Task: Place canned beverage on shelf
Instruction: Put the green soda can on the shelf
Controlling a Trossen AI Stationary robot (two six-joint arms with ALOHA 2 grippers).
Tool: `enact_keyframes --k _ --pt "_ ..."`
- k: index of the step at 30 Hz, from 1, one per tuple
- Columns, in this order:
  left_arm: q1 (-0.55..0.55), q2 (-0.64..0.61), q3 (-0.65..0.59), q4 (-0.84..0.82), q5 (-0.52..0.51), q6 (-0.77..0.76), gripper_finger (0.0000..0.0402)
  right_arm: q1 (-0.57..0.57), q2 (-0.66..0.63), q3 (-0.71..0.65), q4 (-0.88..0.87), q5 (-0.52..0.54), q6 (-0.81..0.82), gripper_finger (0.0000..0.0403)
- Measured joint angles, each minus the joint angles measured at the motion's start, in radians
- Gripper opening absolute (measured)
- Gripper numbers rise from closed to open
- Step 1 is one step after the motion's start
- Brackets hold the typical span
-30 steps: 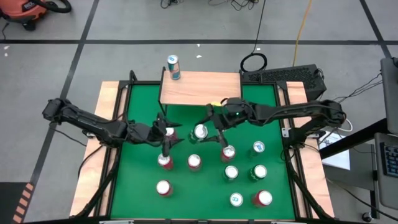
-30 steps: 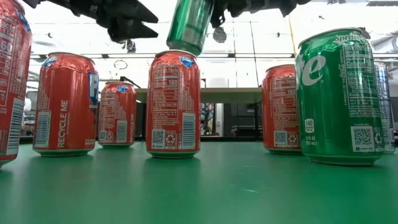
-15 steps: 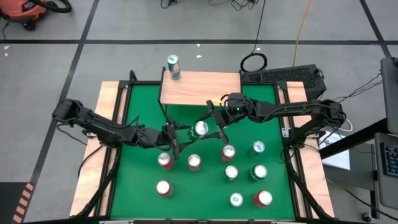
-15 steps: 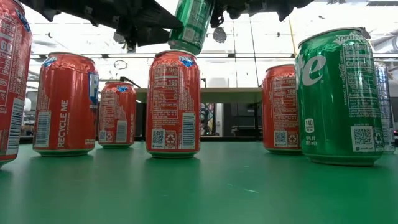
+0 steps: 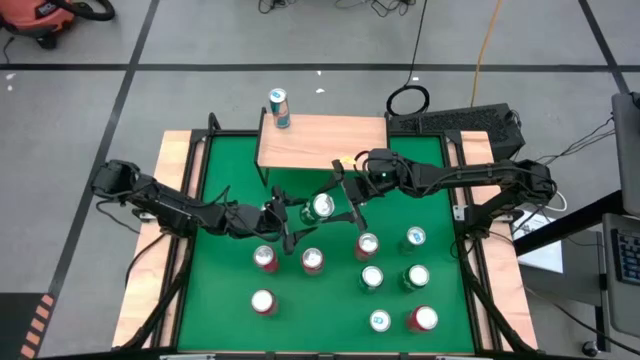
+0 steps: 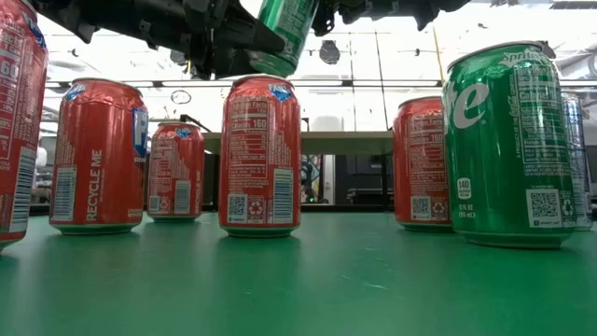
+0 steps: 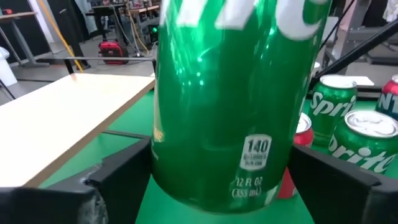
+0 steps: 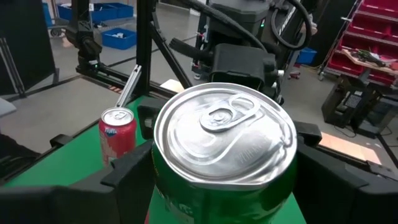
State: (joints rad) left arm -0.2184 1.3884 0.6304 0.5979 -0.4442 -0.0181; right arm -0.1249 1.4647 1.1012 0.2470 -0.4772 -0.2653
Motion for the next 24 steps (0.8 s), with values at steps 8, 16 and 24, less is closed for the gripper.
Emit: enact_keyframes --k 8,16,24 --pt "-0.003 0.000 0.000 0.013 0.006 0.010 0.0284 0.000 -0.001 0.000 -0.005 0.001 0.012 0.0300" --pt "-0.006 0.000 0.000 0.016 -0.001 0.017 0.0278 0.000 -0.001 0.002 -0.027 0.006 0.035 0.0342" --pt "-0.032 0.000 0.001 0.018 -0.187 0.080 0.0278 0.001 -0.002 0.003 -0.105 0.183 0.090 0.0354"
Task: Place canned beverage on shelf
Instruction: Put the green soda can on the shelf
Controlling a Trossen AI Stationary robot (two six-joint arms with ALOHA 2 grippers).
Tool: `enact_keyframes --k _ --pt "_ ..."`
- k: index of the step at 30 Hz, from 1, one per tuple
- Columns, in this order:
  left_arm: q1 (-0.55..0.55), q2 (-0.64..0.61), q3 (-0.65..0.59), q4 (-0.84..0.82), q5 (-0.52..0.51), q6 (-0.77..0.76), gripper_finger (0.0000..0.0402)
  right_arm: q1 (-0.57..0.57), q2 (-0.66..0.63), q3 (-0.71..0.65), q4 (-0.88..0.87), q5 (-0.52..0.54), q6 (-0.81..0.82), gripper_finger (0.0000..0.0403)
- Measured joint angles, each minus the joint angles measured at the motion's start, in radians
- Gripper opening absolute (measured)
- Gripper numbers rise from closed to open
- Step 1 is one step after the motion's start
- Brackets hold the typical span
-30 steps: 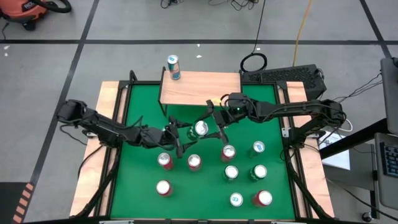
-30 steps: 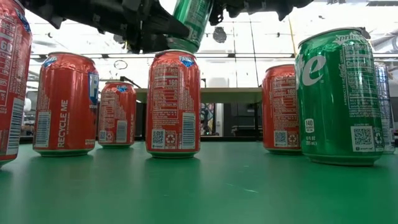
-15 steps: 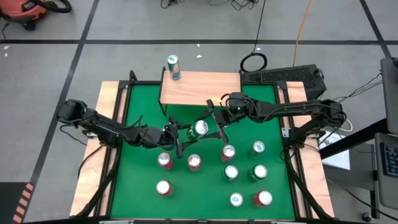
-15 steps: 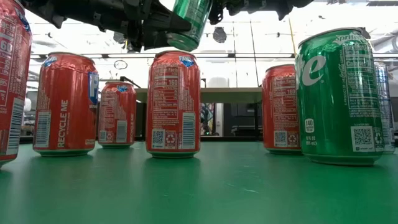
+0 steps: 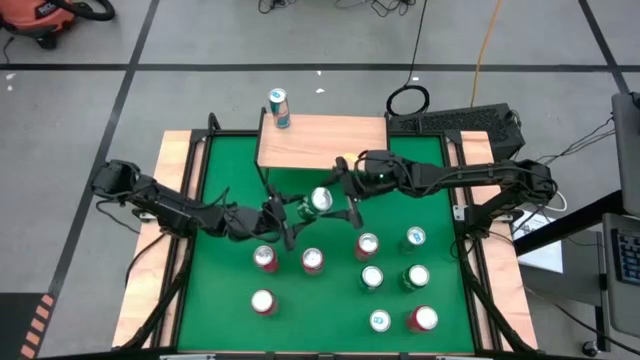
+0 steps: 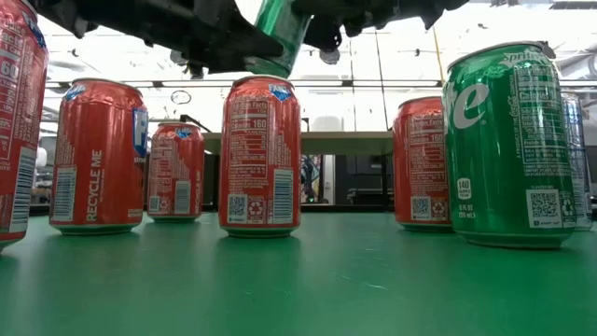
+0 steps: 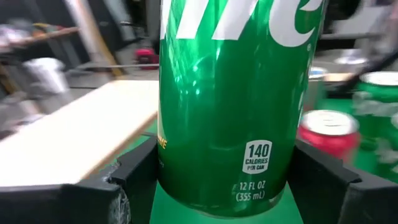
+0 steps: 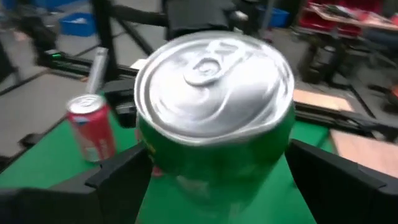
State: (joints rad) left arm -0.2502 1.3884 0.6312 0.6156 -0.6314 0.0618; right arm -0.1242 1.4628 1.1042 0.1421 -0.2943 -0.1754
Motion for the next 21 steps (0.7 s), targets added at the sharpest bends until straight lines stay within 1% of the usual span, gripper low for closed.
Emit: enact_keyframes --k 5,8,11,13,15,21 --pt "-0.017 0.000 0.018 0.011 -0.209 0.034 0.0278 0.010 0.000 0.000 0.010 0.122 0.107 0.0353" --pt "-0.019 0.000 0.028 0.007 -0.312 0.031 0.0278 0.035 0.000 -0.001 0.033 0.272 0.164 0.0352" --pt "-0.019 0.000 0.038 0.009 -0.411 0.026 0.0278 0.063 0.001 -0.002 0.097 0.401 0.205 0.0352" --pt "-0.019 0.000 0.046 0.008 -0.446 0.026 0.0278 0.076 0.003 -0.002 0.164 0.455 0.222 0.0352" --pt "-0.019 0.000 0.055 0.008 -0.472 0.027 0.0278 0.082 0.010 -0.002 0.239 0.483 0.233 0.0352" --pt "-0.019 0.000 0.093 0.009 -0.479 0.073 0.0278 0.076 0.064 -0.002 0.401 0.481 0.267 0.0352"
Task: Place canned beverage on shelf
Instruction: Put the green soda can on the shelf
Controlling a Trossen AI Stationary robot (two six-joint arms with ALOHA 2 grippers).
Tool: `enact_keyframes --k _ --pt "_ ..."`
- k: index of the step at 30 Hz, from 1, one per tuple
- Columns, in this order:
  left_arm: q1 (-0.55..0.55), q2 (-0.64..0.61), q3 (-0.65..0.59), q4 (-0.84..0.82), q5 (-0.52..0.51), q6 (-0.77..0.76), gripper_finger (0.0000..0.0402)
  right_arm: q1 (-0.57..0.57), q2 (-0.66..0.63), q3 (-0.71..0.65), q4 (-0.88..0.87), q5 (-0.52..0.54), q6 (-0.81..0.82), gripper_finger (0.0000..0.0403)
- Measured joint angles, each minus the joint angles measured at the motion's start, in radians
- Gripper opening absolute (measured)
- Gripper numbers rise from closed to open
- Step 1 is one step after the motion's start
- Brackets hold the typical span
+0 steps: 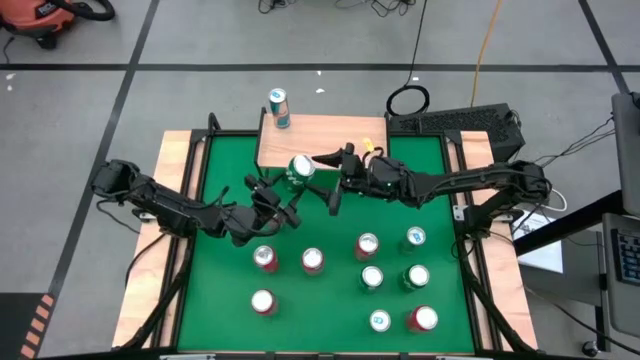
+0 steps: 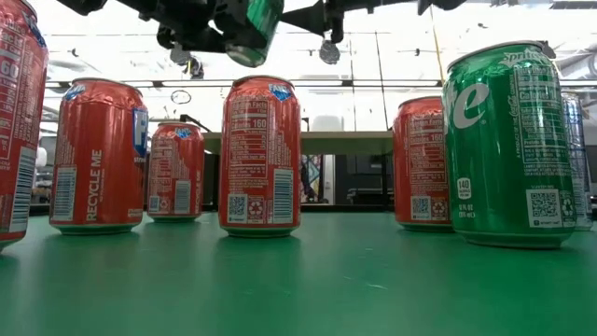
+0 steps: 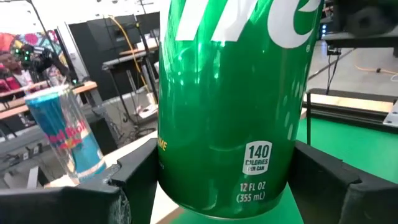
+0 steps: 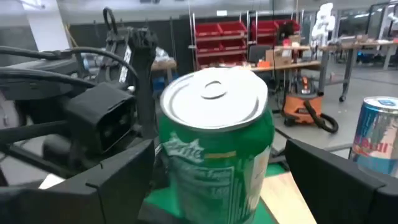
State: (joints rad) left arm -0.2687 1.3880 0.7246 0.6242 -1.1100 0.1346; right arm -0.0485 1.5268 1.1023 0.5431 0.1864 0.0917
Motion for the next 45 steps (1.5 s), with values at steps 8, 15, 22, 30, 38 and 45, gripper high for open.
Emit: enact_keyframes --k 8,15,22,30,38,45 --pt "0.003 0.000 0.007 -0.009 -0.105 0.005 0.0278 -0.004 0.052 -0.001 0.118 -0.007 -0.026 0.0352" --pt "0.006 0.032 0.008 -0.008 -0.096 0.034 0.0278 -0.031 0.060 -0.001 0.155 -0.087 0.010 0.0352" --pt "0.007 0.084 0.033 -0.007 -0.092 0.065 0.0283 -0.054 0.060 -0.001 0.137 -0.136 0.034 0.0351" --pt "0.012 0.096 0.057 -0.007 -0.098 0.066 0.0287 -0.059 0.060 -0.001 0.106 -0.138 0.024 0.0299" --pt "0.015 0.096 0.058 -0.014 -0.084 0.063 0.0289 -0.074 0.060 0.000 0.095 -0.141 0.020 0.0299" --pt "0.015 0.096 0.058 -0.023 -0.067 0.062 0.0290 -0.083 0.051 0.000 0.069 -0.156 -0.004 0.0294"
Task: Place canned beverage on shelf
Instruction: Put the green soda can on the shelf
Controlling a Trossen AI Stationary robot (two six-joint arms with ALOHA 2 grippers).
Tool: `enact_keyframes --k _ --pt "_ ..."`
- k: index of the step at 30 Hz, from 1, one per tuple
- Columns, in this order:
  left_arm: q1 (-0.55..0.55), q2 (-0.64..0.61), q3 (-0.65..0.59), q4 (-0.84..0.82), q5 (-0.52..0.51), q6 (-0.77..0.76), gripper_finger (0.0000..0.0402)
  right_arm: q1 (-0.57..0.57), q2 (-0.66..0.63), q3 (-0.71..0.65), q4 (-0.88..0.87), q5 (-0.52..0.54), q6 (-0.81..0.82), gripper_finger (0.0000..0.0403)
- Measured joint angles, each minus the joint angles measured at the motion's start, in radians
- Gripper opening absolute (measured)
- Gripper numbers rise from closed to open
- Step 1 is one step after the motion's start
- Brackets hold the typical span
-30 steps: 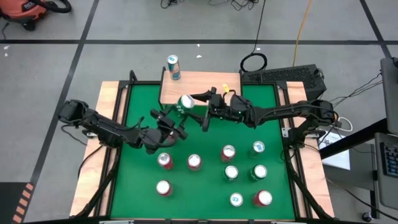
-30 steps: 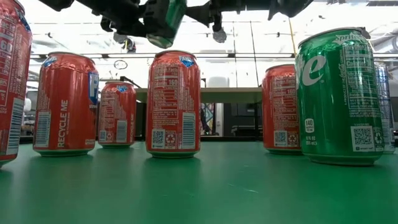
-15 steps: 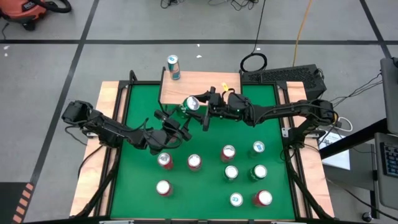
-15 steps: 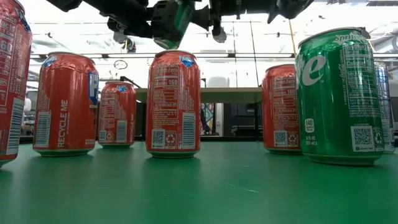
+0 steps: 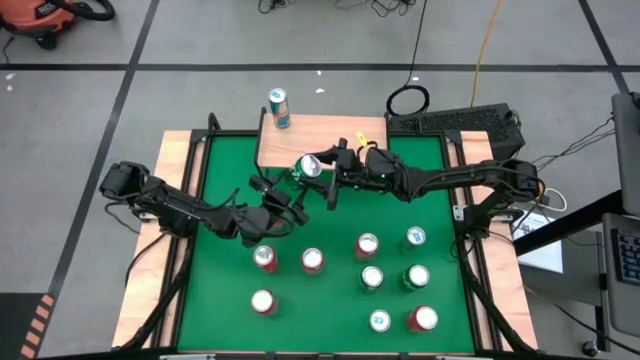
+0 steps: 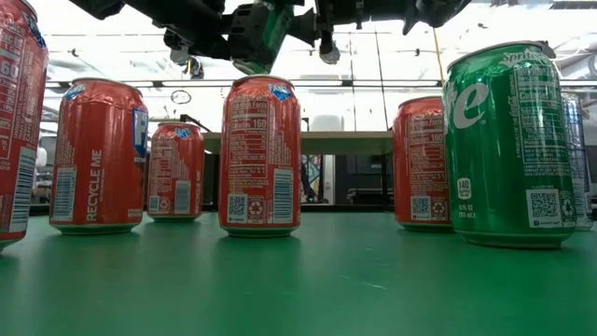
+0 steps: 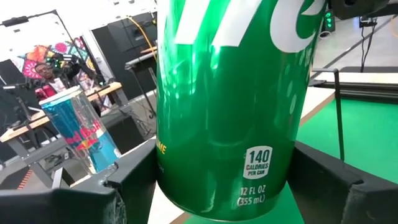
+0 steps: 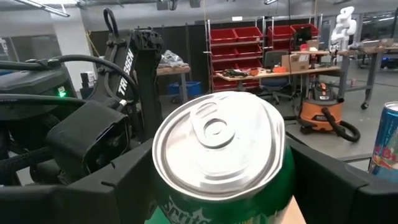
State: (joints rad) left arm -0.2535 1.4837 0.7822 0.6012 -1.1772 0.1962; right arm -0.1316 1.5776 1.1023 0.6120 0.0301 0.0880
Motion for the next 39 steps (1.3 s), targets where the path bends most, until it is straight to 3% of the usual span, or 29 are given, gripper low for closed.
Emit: enact_keyframes --k 11,15,24,27,39 --pt "-0.026 -0.002 0.001 -0.087 -0.019 -0.034 0.0290 -0.090 -0.003 -0.001 -0.042 -0.246 0.021 0.0293" --pt "-0.026 -0.003 0.001 -0.089 0.001 -0.061 0.0297 -0.107 -0.003 -0.001 -0.041 -0.265 0.033 0.0293" --pt "-0.023 -0.004 0.002 -0.109 0.078 -0.112 0.0373 -0.138 -0.003 -0.002 -0.015 -0.320 0.034 0.0293" --pt "-0.024 -0.004 0.002 -0.111 0.084 -0.122 0.0376 -0.152 -0.003 -0.002 -0.012 -0.335 0.029 0.0293" --pt "-0.081 -0.068 0.002 -0.128 0.058 -0.111 0.0377 -0.245 -0.005 -0.002 -0.018 -0.559 0.029 0.0293"
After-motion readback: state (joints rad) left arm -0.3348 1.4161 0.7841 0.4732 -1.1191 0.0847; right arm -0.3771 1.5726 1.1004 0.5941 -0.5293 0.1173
